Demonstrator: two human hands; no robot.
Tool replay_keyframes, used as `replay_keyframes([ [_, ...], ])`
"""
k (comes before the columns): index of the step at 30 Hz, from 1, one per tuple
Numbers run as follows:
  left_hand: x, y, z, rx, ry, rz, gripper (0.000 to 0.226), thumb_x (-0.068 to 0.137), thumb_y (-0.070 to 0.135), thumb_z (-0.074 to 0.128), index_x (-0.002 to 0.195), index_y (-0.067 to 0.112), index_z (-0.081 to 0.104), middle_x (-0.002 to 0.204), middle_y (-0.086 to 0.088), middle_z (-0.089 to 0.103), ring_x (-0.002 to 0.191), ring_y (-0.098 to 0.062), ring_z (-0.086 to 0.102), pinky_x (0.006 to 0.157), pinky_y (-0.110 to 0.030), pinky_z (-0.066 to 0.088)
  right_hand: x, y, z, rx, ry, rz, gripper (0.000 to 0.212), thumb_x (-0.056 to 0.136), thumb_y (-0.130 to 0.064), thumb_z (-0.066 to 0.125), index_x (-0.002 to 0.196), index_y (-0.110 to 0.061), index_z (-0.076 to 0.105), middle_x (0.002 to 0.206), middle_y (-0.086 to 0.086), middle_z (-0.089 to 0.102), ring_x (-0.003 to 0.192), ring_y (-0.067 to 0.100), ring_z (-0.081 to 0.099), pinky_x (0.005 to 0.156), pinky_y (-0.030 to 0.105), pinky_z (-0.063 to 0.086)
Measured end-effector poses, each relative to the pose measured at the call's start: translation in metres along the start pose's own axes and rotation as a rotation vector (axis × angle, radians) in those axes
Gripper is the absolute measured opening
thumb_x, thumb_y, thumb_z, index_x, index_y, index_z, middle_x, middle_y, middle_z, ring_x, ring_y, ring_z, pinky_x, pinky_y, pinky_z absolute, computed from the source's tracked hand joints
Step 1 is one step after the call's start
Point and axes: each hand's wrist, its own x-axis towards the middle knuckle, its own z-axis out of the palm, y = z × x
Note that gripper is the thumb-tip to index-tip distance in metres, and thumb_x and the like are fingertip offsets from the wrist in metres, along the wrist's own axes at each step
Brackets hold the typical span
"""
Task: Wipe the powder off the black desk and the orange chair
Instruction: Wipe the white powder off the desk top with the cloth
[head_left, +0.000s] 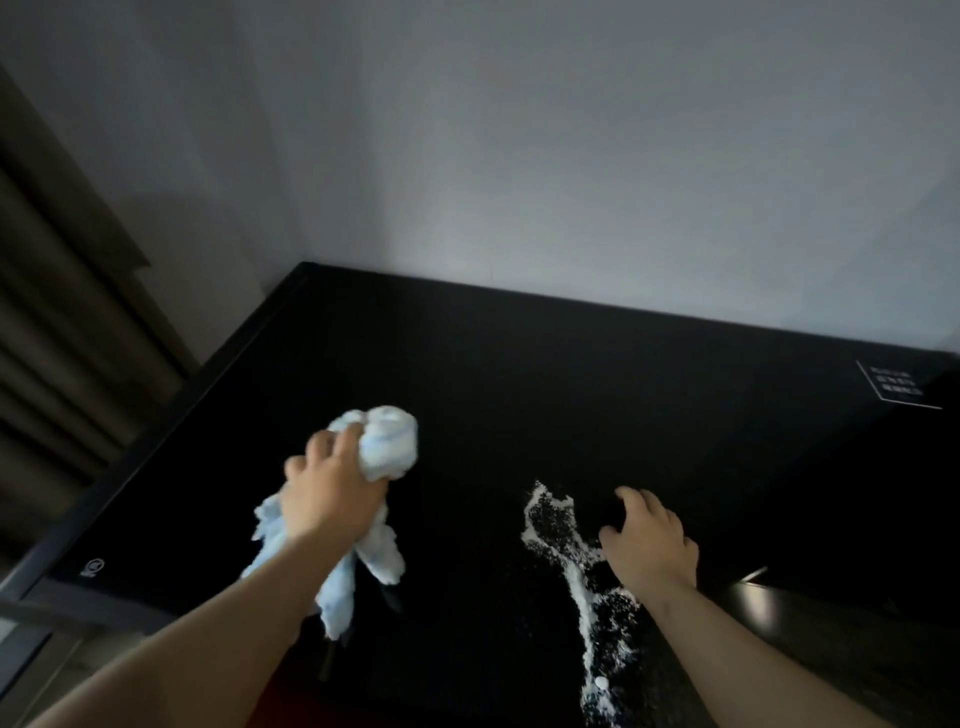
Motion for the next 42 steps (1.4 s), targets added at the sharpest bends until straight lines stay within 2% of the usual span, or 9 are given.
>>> replay_keyframes([
  [8, 0.064, -0.058, -0.022, -0.030, 0.127, -0.429, 0.060, 0.079, 0.049, 0.055, 0.131, 0.030, 0.030, 0.136, -0.011, 0.030, 0.114, -0.043, 0.037, 0.094, -0.057, 0.036, 0.005, -0.014, 0.004, -0.161, -0.087, 0.061, 0.054, 0.095, -0.035, 0.042, 0.146, -0.027, 0.024, 0.150, 0.006, 0.028, 0.137, 0.030, 0.026, 0.105, 0.046, 0.035],
  [12, 0.093, -0.068, -0.016, -0.150, -0.075, -0.671, 0.075, 0.073, 0.058, 0.055, 0.138, 0.029, 0.029, 0.136, -0.012, 0.035, 0.119, -0.042, 0.038, 0.102, -0.053, 0.030, 0.008, -0.020, 0.001, -0.096, -0.097, 0.087, 0.051, 0.096, -0.024, 0.038, 0.146, -0.025, 0.026, 0.146, 0.009, 0.033, 0.136, 0.032, 0.027, 0.102, 0.043, 0.038],
  [18, 0.094, -0.010, 0.007, -0.033, -0.293, -0.419, 0.076, 0.075, 0.058, 0.050, 0.142, 0.041, 0.019, 0.145, -0.004, 0.031, 0.126, -0.036, 0.032, 0.102, -0.053, 0.027, 0.007, -0.017, 0.003, -0.108, -0.114, 0.085, 0.055, 0.096, -0.019, 0.038, 0.148, -0.025, 0.022, 0.151, 0.011, 0.025, 0.141, 0.033, 0.019, 0.107, 0.043, 0.036],
  [23, 0.043, 0.049, 0.022, -0.024, -0.400, -0.101, 0.068, 0.068, 0.053, 0.048, 0.133, 0.047, 0.029, 0.136, 0.007, 0.042, 0.122, -0.032, 0.036, 0.094, -0.048, 0.033, 0.006, -0.016, 0.005, -0.134, -0.102, 0.069, 0.054, 0.097, -0.023, 0.039, 0.147, -0.026, 0.022, 0.153, 0.011, 0.023, 0.142, 0.032, 0.019, 0.109, 0.044, 0.034],
  [27, 0.012, 0.060, 0.015, -0.338, -0.703, 0.128, 0.060, 0.057, 0.045, 0.060, 0.117, 0.037, 0.057, 0.106, 0.007, 0.065, 0.106, -0.017, 0.059, 0.089, -0.034, 0.050, 0.005, -0.012, 0.004, -0.140, -0.097, 0.044, 0.056, 0.096, -0.023, 0.039, 0.148, -0.026, 0.021, 0.153, 0.010, 0.023, 0.141, 0.032, 0.020, 0.109, 0.045, 0.034],
  [29, 0.021, 0.051, 0.002, -0.363, -0.546, 0.140, 0.048, 0.058, 0.049, 0.058, 0.105, 0.038, 0.059, 0.101, 0.011, 0.064, 0.103, -0.015, 0.062, 0.086, -0.030, 0.049, 0.005, -0.009, 0.003, -0.129, -0.097, 0.041, 0.056, 0.096, -0.022, 0.039, 0.149, -0.027, 0.021, 0.155, 0.009, 0.021, 0.143, 0.031, 0.017, 0.111, 0.042, 0.031],
  [32, 0.048, 0.022, -0.008, -0.115, -0.118, 0.023, 0.047, 0.080, 0.043, 0.051, 0.126, 0.041, 0.045, 0.129, 0.007, 0.051, 0.116, -0.030, 0.050, 0.094, -0.040, 0.039, 0.003, -0.009, 0.004, -0.118, -0.103, 0.047, 0.056, 0.097, -0.023, 0.039, 0.149, -0.028, 0.019, 0.157, 0.009, 0.014, 0.145, 0.030, 0.011, 0.113, 0.043, 0.028],
  [36, 0.049, 0.010, 0.004, -0.111, -0.278, -0.236, 0.057, 0.081, 0.050, 0.046, 0.136, 0.040, 0.032, 0.136, 0.003, 0.042, 0.119, -0.034, 0.036, 0.090, -0.048, 0.036, 0.004, -0.009, 0.007, -0.114, -0.111, 0.048, 0.057, 0.097, -0.024, 0.040, 0.149, -0.029, 0.018, 0.159, 0.008, 0.009, 0.146, 0.030, 0.006, 0.114, 0.045, 0.026],
  [42, -0.007, 0.056, 0.034, -0.066, -0.325, -0.028, 0.060, 0.079, 0.045, 0.046, 0.137, 0.043, 0.029, 0.138, 0.009, 0.041, 0.117, -0.028, 0.037, 0.076, -0.037, 0.032, 0.002, -0.002, 0.004, -0.090, -0.120, 0.010, 0.057, 0.097, -0.024, 0.039, 0.150, -0.029, 0.018, 0.159, 0.009, 0.008, 0.146, 0.031, 0.005, 0.116, 0.042, 0.021],
])
